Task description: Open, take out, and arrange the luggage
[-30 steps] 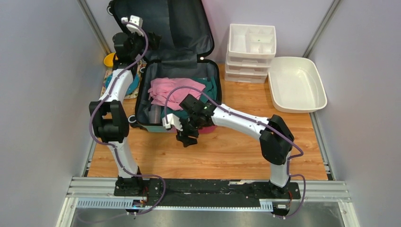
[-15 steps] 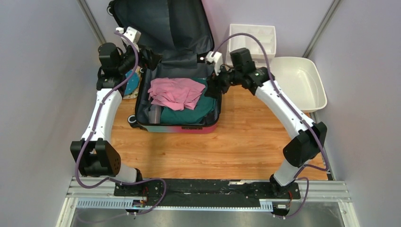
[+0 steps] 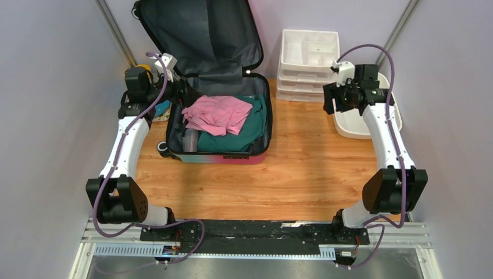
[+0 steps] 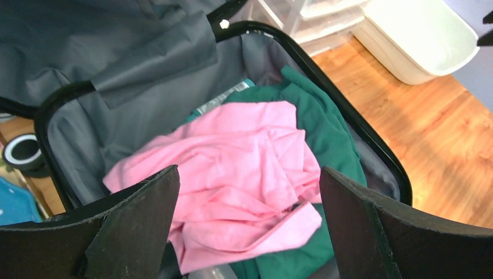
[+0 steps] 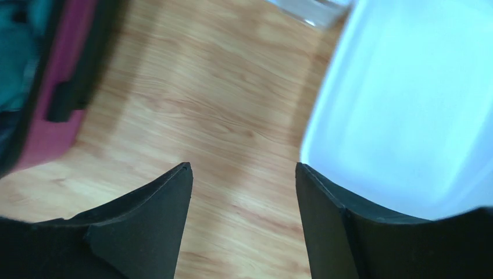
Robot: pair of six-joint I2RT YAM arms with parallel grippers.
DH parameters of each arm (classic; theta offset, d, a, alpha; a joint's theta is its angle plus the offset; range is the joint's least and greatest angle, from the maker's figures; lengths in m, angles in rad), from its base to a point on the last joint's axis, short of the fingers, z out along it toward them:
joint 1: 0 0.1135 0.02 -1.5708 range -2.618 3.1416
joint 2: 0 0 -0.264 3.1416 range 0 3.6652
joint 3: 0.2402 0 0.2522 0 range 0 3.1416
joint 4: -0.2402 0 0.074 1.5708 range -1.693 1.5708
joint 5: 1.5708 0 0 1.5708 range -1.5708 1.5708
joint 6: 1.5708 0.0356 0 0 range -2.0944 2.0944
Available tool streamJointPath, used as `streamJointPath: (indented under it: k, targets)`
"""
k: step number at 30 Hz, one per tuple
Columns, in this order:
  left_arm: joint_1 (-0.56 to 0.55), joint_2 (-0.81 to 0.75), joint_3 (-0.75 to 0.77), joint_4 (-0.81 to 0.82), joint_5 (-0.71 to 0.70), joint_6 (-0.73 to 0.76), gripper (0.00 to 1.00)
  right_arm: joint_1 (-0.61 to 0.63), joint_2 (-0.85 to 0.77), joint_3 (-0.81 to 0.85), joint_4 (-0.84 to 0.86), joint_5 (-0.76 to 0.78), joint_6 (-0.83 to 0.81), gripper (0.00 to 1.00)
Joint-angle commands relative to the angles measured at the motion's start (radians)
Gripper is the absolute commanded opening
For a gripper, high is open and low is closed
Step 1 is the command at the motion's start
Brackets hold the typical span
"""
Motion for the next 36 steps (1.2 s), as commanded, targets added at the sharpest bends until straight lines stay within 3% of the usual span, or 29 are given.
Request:
streamJointPath:
  k: [1,12,18,19,22,23,26,34,36]
  targets:
    - [0.000,-0.092,-0.062,-0.067,0.020,0.057,0.98,-0.080,0.051,-0.024,0.003,0.157,0.003,0.69]
    - [0.002,-0.158,-0.169,-0.105,-0.028,0.051,0.97,-0.113,0.400,0.194,0.051,0.195,0.028,0.67]
    - [0.002,-0.185,-0.196,-0.130,-0.069,0.055,0.97,-0.124,0.480,0.165,0.031,0.186,0.072,0.53]
    - [0.002,-0.189,-0.199,-0.129,-0.071,0.055,0.97,-0.124,0.467,0.138,0.026,0.180,0.075,0.50]
    - [0.004,-0.196,-0.214,-0.127,-0.082,0.060,0.98,-0.124,0.417,0.015,0.025,0.160,0.092,0.30]
    - [0.002,-0.198,-0.216,-0.129,-0.085,0.061,0.98,-0.124,0.401,-0.014,0.025,0.162,0.104,0.19]
    - [0.002,-0.192,-0.216,-0.132,-0.082,0.066,0.98,-0.125,0.320,-0.123,0.020,0.157,0.133,0.03]
    - [0.004,-0.170,-0.225,-0.116,-0.053,0.051,0.97,-0.125,-0.013,-0.364,-0.089,0.151,0.233,0.00]
    - [0.004,-0.172,-0.240,-0.106,-0.042,0.054,0.97,-0.122,-0.105,-0.448,-0.124,0.053,0.181,0.00]
